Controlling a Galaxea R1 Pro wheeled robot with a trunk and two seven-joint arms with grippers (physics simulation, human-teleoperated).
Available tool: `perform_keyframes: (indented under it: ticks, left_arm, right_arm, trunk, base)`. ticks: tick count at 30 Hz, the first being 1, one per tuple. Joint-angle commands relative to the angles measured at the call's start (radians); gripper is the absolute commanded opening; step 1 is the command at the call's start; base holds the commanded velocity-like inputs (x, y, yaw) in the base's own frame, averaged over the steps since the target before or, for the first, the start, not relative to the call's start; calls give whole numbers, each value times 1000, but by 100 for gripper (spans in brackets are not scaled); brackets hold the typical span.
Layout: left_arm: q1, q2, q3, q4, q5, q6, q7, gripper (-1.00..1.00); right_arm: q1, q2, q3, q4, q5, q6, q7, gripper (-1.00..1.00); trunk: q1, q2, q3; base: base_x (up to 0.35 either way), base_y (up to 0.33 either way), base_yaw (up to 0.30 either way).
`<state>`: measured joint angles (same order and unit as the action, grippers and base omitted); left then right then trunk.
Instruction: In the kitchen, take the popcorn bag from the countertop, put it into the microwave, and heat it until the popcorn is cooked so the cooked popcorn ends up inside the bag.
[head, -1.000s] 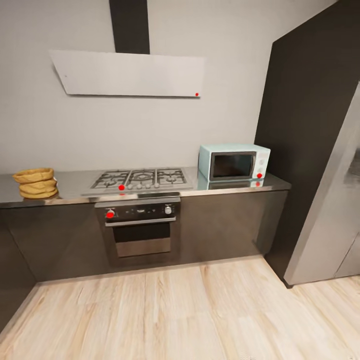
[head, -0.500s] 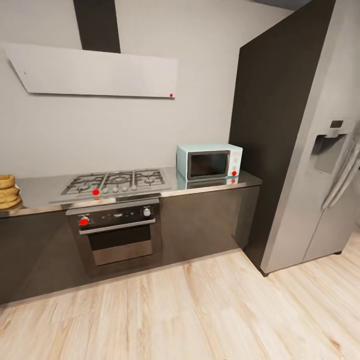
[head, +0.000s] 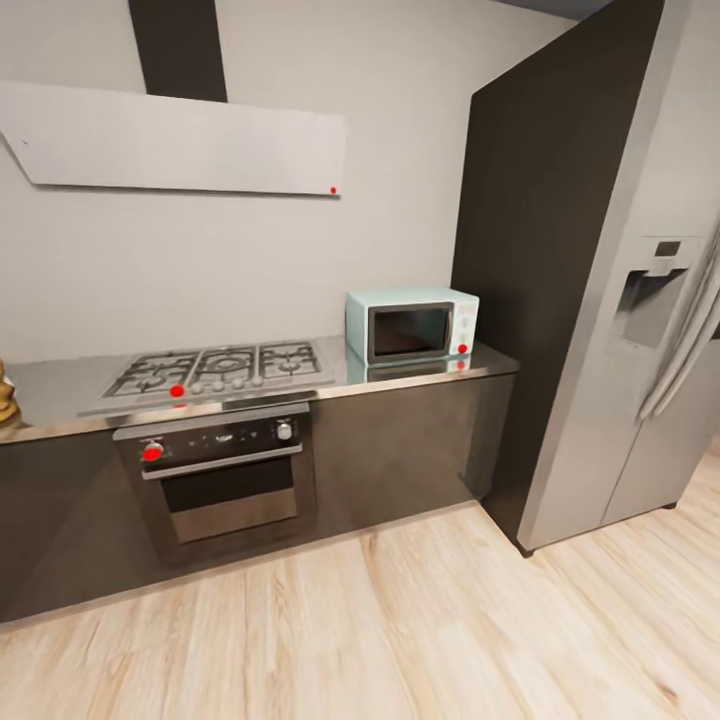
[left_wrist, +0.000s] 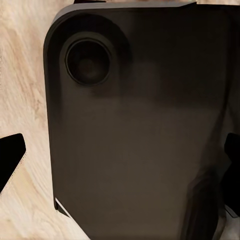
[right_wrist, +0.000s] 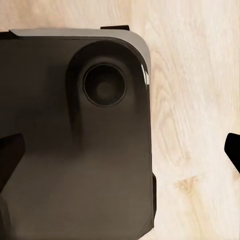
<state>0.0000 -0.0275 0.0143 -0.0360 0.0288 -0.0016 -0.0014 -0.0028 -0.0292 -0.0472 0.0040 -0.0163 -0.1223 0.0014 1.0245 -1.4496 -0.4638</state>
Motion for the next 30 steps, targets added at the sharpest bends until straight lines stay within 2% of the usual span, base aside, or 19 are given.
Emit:
perform_keyframes:
  ticks: [1,11,23,30]
  left_arm:
    - [0,0,1,-1,3,0,0,100]
    - [0,-2,1,-1,5,6,0,100]
    - [0,-2,2,-1,4,5,0,100]
    - [0,0,3,-1,5,0,0,100]
  right_arm:
    - [0,0,-5,0,-2,-3,0,100]
    - [0,0,-7,0,-8,0,0,100]
    - [0,0,-8,0,-10,-3,-2,100]
    - [0,0,-14,1,-17,-4,-3,100]
  trunk:
    - [1,0,-1]
    - [1,0,-1]
    - [1,0,-1]
    - [1,0,-1]
  base:
    - [302,0,0]
    - [313,-14,0]
    - [305,-144,-2]
    - [40,-24,-203]
